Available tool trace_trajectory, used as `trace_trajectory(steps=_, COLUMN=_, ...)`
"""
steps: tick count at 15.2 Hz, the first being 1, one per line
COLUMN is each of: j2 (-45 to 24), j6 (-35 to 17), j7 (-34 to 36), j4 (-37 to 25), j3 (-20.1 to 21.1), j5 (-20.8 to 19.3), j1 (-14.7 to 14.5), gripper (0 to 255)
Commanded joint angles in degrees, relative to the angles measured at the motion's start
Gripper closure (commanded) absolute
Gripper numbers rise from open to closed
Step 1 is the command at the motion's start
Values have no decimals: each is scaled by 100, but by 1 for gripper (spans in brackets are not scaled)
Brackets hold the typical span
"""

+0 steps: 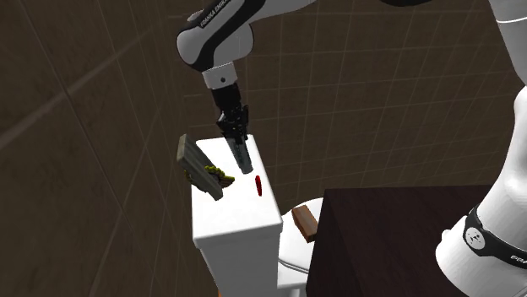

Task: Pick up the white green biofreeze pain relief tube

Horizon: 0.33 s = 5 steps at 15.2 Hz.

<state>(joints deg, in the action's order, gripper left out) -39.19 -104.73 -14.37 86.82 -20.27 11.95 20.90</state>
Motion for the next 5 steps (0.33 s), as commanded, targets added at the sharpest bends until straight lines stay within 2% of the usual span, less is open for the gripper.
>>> trace_trajectory(steps=1, j2=92, j6=97, j7=11, j4=-7, j3=-18, j5=-26, j1=-13, gripper=255)
trace_trajectory(steps=5, j2=174, j6=215, j7=23, j4=-46, j3=-35, j5=-53, j1=-22, gripper=255)
